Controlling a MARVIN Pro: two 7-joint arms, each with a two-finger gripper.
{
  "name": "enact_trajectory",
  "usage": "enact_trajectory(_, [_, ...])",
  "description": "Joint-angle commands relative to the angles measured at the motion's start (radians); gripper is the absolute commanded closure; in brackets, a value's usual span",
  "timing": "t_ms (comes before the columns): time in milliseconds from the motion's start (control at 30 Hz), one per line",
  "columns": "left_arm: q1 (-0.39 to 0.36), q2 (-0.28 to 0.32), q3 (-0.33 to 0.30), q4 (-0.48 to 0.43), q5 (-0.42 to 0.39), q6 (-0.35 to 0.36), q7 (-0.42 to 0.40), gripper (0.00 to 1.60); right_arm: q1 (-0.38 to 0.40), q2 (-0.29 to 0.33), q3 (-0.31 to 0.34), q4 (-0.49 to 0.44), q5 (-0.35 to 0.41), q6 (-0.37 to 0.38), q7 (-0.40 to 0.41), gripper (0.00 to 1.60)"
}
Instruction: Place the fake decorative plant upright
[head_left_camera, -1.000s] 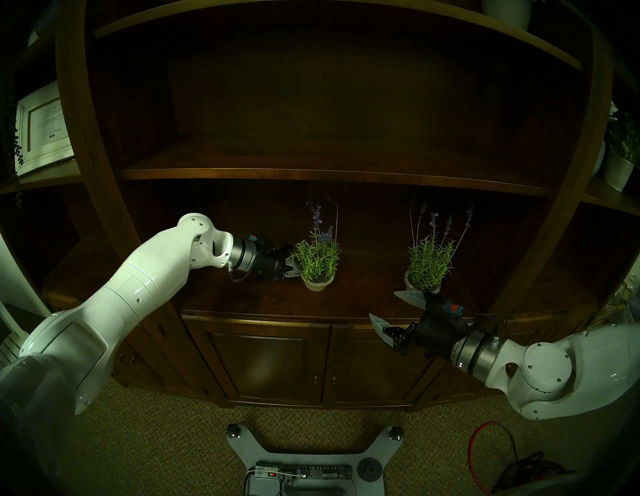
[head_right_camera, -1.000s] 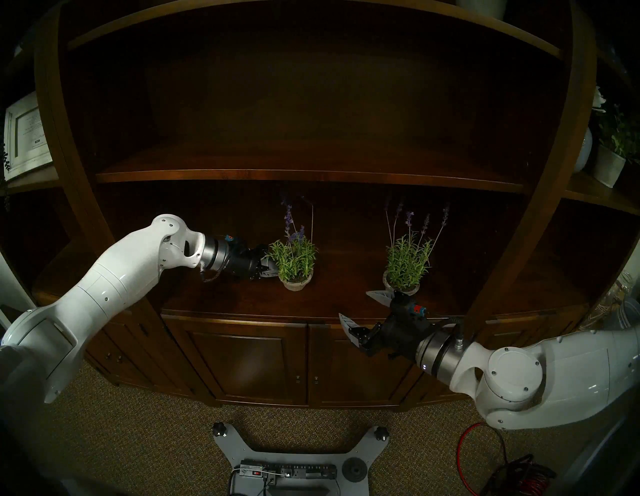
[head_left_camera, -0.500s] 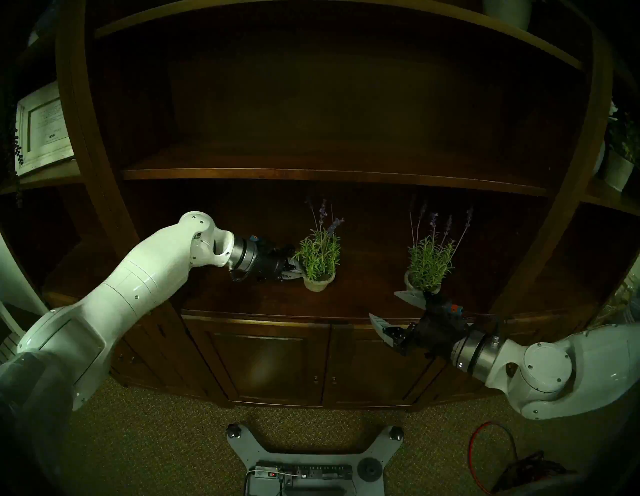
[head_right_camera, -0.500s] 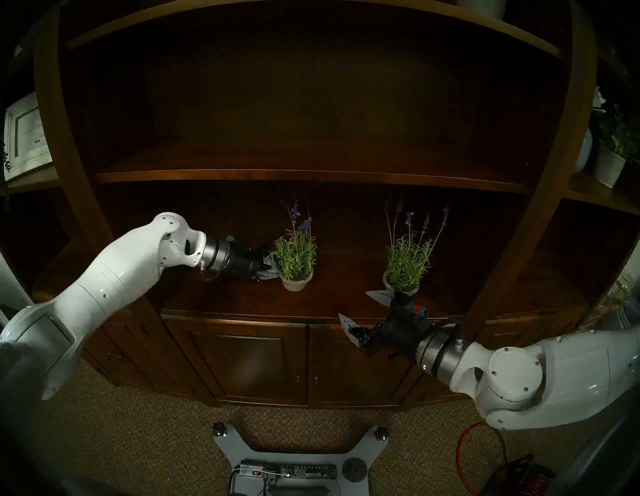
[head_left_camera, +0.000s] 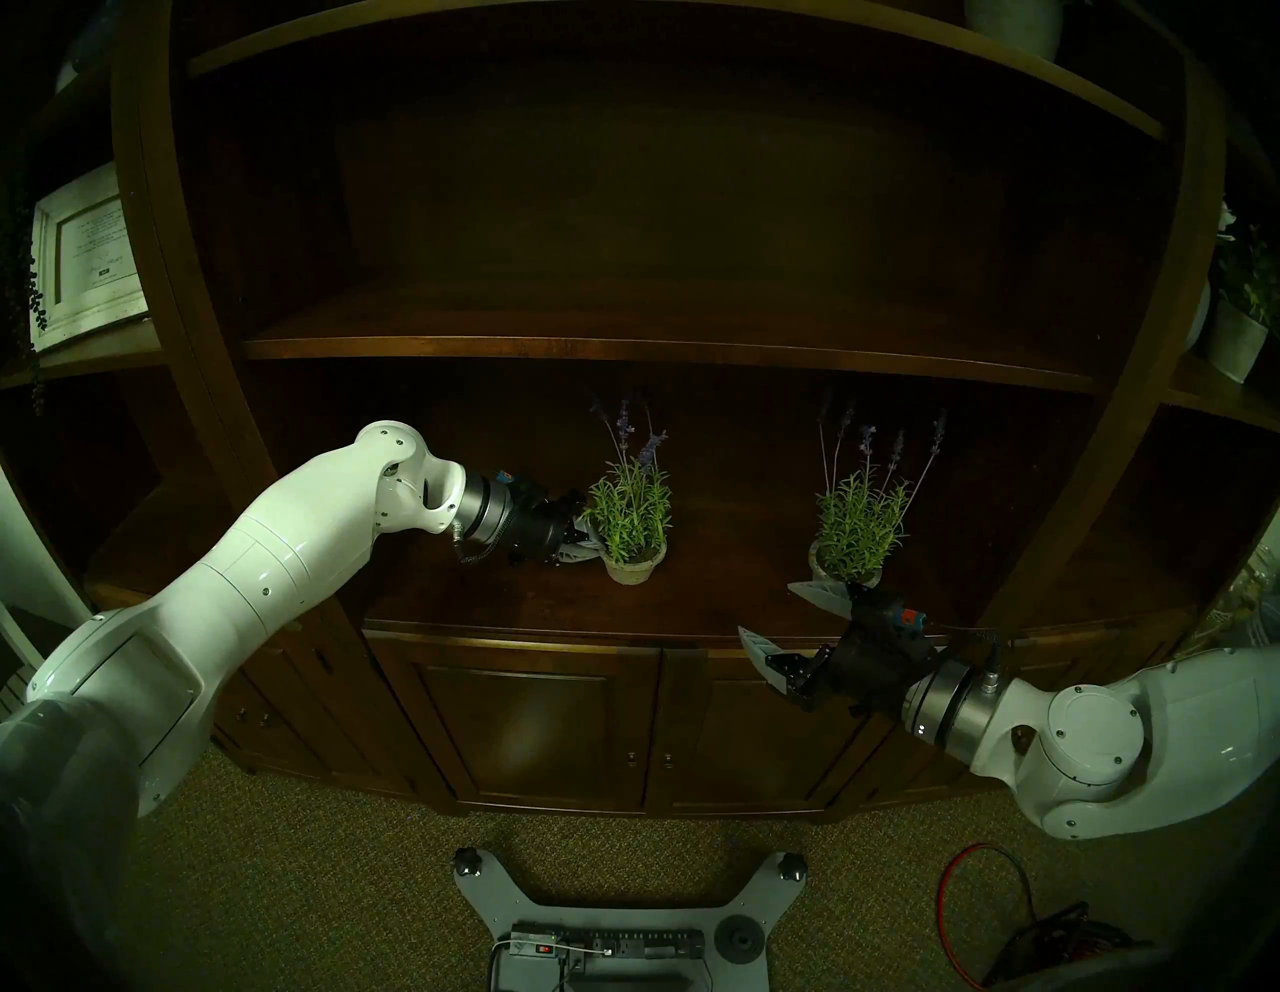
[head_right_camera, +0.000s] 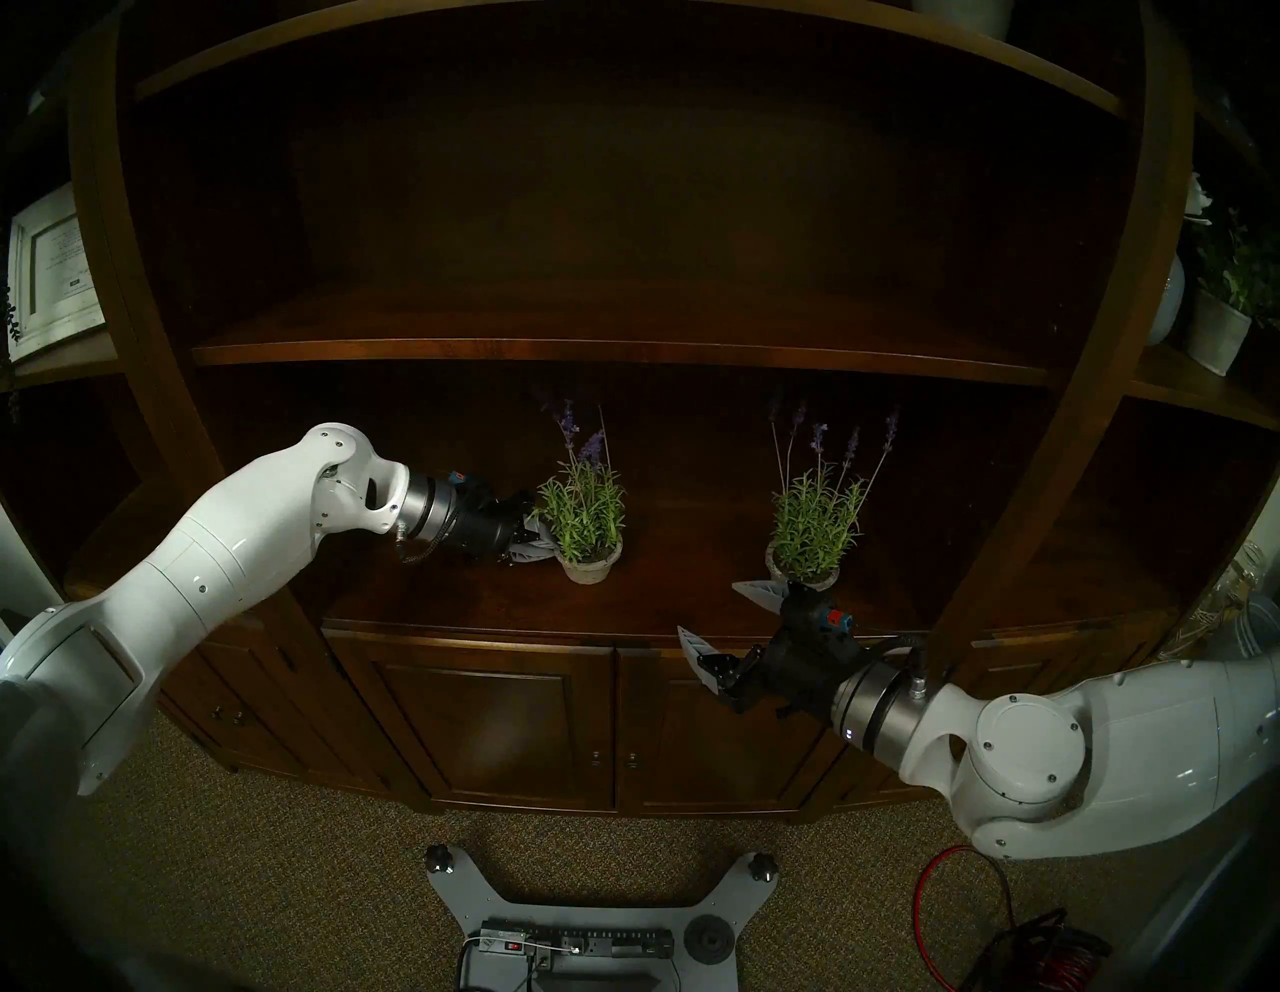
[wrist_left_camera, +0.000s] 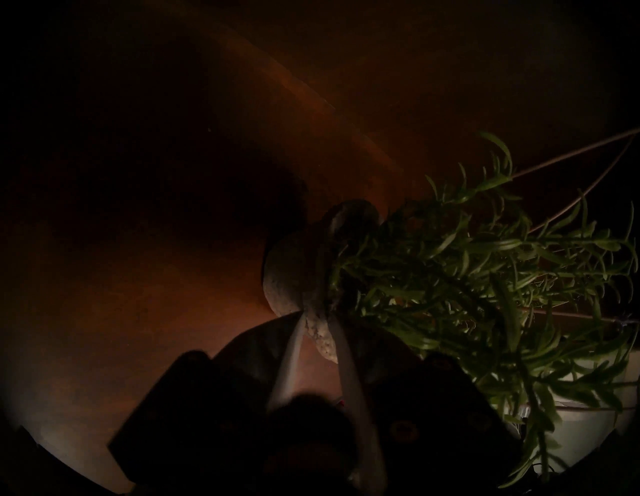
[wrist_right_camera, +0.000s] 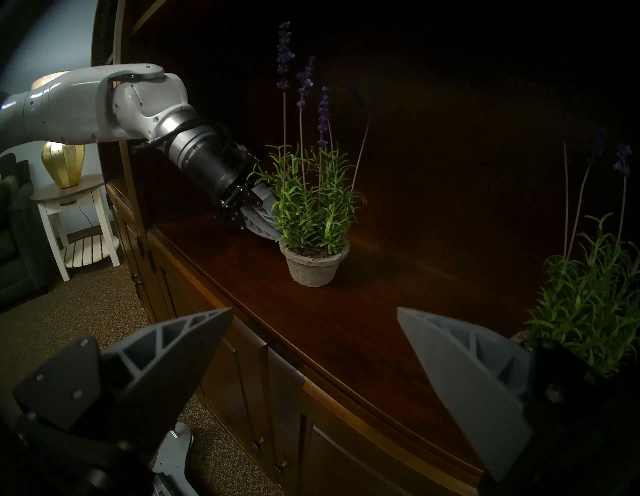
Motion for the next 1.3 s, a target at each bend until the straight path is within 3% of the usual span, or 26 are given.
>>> enact_trajectory(0, [-0.052,0.001,-0.004,-0.02,-0.017,0.0,-0.011,0.51,0.011,0.002,0.018,-0.003,-0.001,-0.017,0.002,0.0])
enact_trajectory(33, [-0.052,0.002,-0.003,-0.021,-0.017,0.0,-0.01,0.42,0.011,0.002,0.018,-0.003,-0.001,-0.017,0.002,0.0])
enact_trajectory(400, [-0.036,0.039,0.008,-0.077,-0.007,0.0,-0.005,0.35,0.011,0.002,0.018,-0.003,-0.001,-0.018,0.002,0.0])
enact_trajectory(900, [0.031,0.144,0.009,-0.197,-0.007,0.0,-0.005,0.41,0.01,0.001,0.019,-0.002,0.0,-0.021,0.002,0.0])
enact_trajectory(1033, [0.054,0.178,0.007,-0.239,-0.002,0.0,-0.006,0.42,0.01,0.001,0.019,-0.002,0.0,-0.021,0.002,0.0])
enact_trajectory(1200, [0.091,0.252,0.001,-0.361,0.02,-0.008,-0.01,0.41,0.011,0.001,0.017,-0.003,0.0,-0.019,0.001,0.0])
enact_trajectory(1233, [0.072,0.235,0.006,-0.328,0.021,0.0,-0.03,0.41,0.012,0.001,0.017,-0.003,-0.001,-0.017,0.001,0.0])
enact_trajectory(1267, [0.091,0.272,0.001,-0.407,0.023,0.0,-0.02,0.42,0.012,0.001,0.016,-0.004,-0.001,-0.016,0.0,0.0])
